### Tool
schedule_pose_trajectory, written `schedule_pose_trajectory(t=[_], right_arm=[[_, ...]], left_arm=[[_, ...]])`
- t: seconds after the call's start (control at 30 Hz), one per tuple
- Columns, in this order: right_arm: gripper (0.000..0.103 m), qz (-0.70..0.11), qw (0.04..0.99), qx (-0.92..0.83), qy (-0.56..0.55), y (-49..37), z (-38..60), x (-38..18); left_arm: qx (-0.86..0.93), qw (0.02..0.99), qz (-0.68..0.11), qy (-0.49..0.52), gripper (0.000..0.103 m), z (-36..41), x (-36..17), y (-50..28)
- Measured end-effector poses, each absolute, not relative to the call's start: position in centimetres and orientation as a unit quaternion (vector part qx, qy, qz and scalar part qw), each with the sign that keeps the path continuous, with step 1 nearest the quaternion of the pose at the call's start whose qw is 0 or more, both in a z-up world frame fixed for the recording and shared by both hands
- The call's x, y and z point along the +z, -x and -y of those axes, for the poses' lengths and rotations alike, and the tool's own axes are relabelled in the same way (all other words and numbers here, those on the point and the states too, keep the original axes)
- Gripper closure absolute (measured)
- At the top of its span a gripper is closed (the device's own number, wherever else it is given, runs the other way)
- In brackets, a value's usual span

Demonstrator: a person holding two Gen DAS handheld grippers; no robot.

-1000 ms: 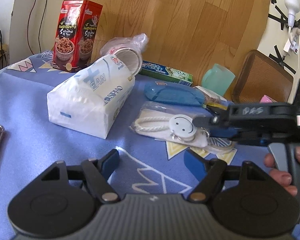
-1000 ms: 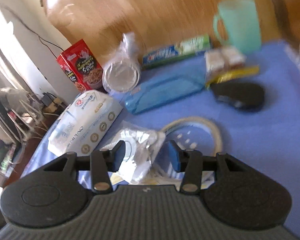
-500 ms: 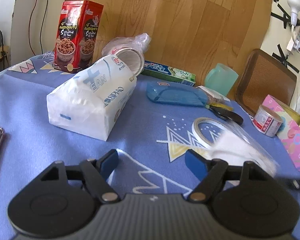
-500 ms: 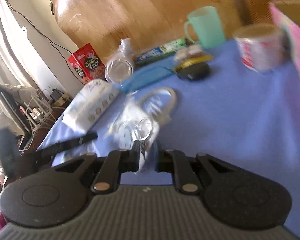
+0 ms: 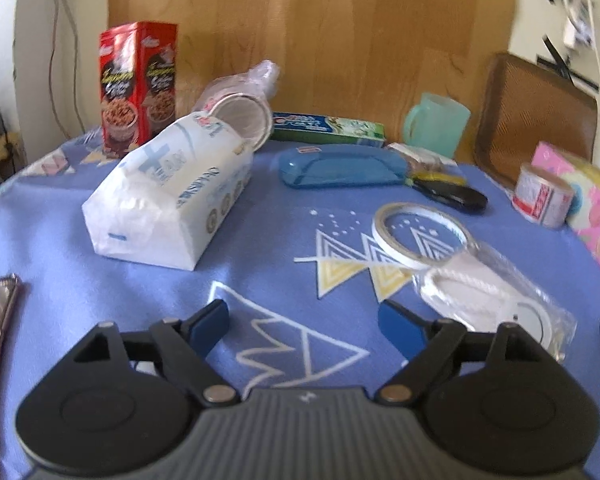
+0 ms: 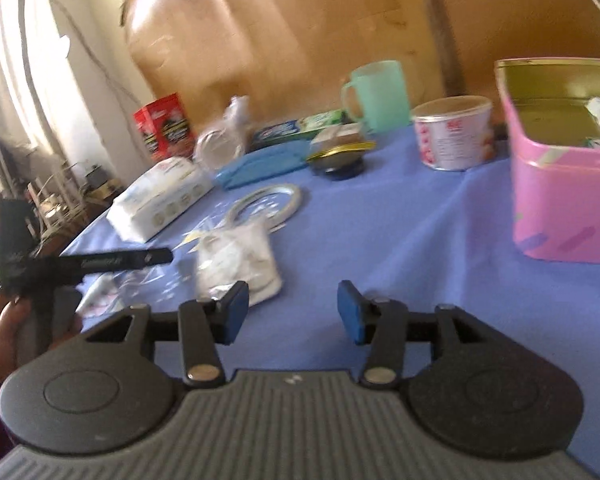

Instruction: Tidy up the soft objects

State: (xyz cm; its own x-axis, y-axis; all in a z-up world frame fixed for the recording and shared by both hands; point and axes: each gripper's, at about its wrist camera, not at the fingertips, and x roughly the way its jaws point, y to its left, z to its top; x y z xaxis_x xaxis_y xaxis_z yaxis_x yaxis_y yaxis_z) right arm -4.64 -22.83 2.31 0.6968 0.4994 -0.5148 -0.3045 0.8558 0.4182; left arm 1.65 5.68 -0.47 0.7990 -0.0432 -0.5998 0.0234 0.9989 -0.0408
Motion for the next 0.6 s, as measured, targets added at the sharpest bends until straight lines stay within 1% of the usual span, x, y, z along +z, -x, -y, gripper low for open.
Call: schedule_pose_trajectory(t=[0.03,0.13,0.23,0.6], right_arm=[[0.051,-0.321,0.908,0.219,-0.155,4.6,23.2,2.0],[0.052,-0.31,0.913,0.21,-0.164,4.4,23.5,1.9],[0.052,-0.317,0.912,0.196,-0.169,4.0,24.0,1.8],[0.052,-0.313,0.92,0.186,-0.143,3.0,22.5,1.8]], left_arm=[[-0.018,0.947,-0.32,0.013,0.018,-5.5,-0.5,-1.8],[-0.023,0.946,-0.324,0.011,0.013,-5.5,-0.7,-2.0],[-0.027,0.946,-0.324,0.011,0.012,-5.4,-0.7,-2.1],[-0.04,0.947,-0.315,0.039,0.011,-6.3,-0.6,-1.8]])
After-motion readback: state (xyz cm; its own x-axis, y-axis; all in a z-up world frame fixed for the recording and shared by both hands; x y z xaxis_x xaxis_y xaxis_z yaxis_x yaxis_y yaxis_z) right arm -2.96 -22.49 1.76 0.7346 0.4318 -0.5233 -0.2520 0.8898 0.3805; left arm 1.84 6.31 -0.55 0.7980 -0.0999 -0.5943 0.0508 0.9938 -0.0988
